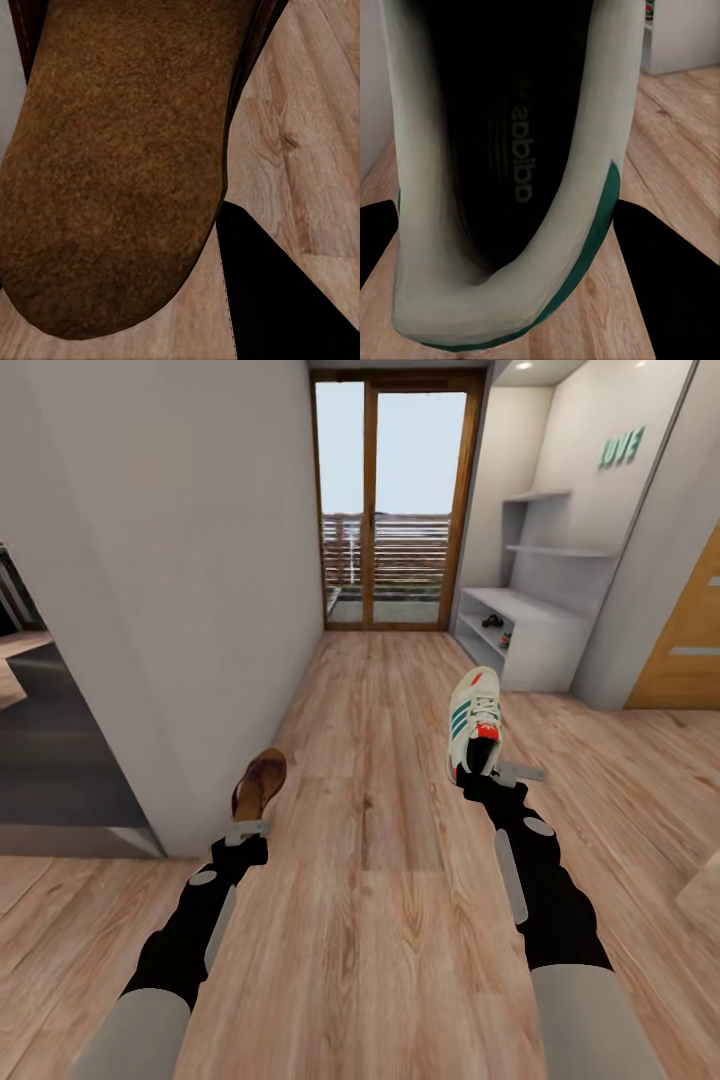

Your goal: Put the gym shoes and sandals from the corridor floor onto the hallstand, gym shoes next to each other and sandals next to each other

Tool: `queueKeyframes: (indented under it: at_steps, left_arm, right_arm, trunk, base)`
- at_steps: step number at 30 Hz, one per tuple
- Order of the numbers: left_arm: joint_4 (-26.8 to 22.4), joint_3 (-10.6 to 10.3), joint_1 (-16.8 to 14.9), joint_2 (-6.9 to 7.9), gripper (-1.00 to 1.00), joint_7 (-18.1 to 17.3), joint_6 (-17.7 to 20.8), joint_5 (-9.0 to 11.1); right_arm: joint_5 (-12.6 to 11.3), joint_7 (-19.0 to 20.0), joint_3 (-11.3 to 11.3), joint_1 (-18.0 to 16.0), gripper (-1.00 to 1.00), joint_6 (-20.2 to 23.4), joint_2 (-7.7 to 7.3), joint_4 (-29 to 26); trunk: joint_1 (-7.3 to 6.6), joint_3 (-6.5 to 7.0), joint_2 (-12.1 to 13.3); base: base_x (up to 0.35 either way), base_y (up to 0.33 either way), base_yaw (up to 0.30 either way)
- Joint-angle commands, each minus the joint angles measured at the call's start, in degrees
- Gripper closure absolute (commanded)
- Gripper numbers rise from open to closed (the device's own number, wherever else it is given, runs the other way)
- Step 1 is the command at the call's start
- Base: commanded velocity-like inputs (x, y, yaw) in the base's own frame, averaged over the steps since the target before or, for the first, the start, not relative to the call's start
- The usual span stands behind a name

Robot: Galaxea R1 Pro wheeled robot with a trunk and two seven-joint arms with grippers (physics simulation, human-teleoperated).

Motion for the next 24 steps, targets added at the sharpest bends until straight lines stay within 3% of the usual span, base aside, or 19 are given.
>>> queueKeyframes:
  at_steps: [1,24]
  left_arm:
    - [-0.1,0.2,0.0,-0.07,1.00,-0.2,0.3,-0.8]
    - [-0.1,0.2,0.0,-0.08,1.00,-0.2,0.3,-0.8]
  right_arm:
    - [-0.1,-0.2,0.0,0.0,1.00,0.3,0.03,-0.1]
    - [-0.1,-0.2,0.0,0.0,1.00,0.3,0.03,-0.1]
  trunk:
    - [0.02,-0.05,0.0]
    - [0.02,-0.05,0.0]
  base:
    - [0.347,-0.084,0.000]
    - [0.347,-0.084,0.000]
